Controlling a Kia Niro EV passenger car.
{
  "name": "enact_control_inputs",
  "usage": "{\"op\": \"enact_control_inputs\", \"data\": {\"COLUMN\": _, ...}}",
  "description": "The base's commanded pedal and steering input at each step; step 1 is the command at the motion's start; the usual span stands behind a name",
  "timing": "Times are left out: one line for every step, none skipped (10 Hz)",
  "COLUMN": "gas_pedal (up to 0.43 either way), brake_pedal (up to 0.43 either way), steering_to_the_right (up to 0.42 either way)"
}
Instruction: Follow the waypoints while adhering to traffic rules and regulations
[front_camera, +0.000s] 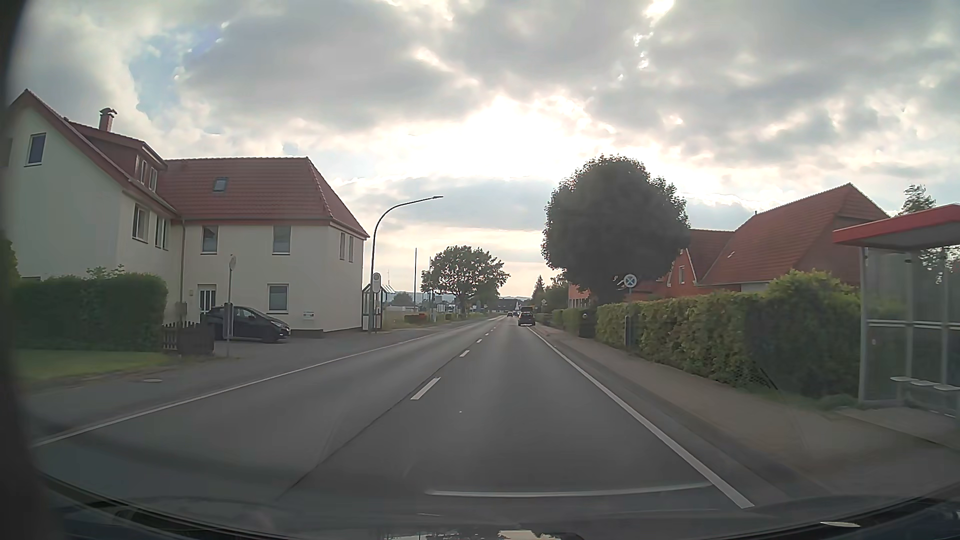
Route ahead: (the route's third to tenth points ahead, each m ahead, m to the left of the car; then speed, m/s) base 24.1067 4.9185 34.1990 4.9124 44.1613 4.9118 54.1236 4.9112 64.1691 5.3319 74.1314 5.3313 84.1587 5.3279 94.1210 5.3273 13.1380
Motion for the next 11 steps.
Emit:
{"op": "enact_control_inputs", "data": {"gas_pedal": 0.000, "brake_pedal": 0.000, "steering_to_the_right": 0.000}}
{"op": "enact_control_inputs", "data": {"gas_pedal": 0.000, "brake_pedal": 0.000, "steering_to_the_right": 0.000}}
{"op": "enact_control_inputs", "data": {"gas_pedal": 0.000, "brake_pedal": 0.000, "steering_to_the_right": 0.000}}
{"op": "enact_control_inputs", "data": {"gas_pedal": 0.000, "brake_pedal": 0.000, "steering_to_the_right": 0.000}}
{"op": "enact_control_inputs", "data": {"gas_pedal": 0.000, "brake_pedal": 0.000, "steering_to_the_right": 0.000}}
{"op": "enact_control_inputs", "data": {"gas_pedal": 0.000, "brake_pedal": 0.000, "steering_to_the_right": 0.000}}
{"op": "enact_control_inputs", "data": {"gas_pedal": 0.000, "brake_pedal": 0.000, "steering_to_the_right": 0.000}}
{"op": "enact_control_inputs", "data": {"gas_pedal": 0.000, "brake_pedal": 0.000, "steering_to_the_right": 0.000}}
{"op": "enact_control_inputs", "data": {"gas_pedal": 0.000, "brake_pedal": 0.000, "steering_to_the_right": 0.000}}
{"op": "enact_control_inputs", "data": {"gas_pedal": 0.000, "brake_pedal": 0.000, "steering_to_the_right": 0.000}}
{"op": "enact_control_inputs", "data": {"gas_pedal": 0.000, "brake_pedal": 0.000, "steering_to_the_right": -0.002}}
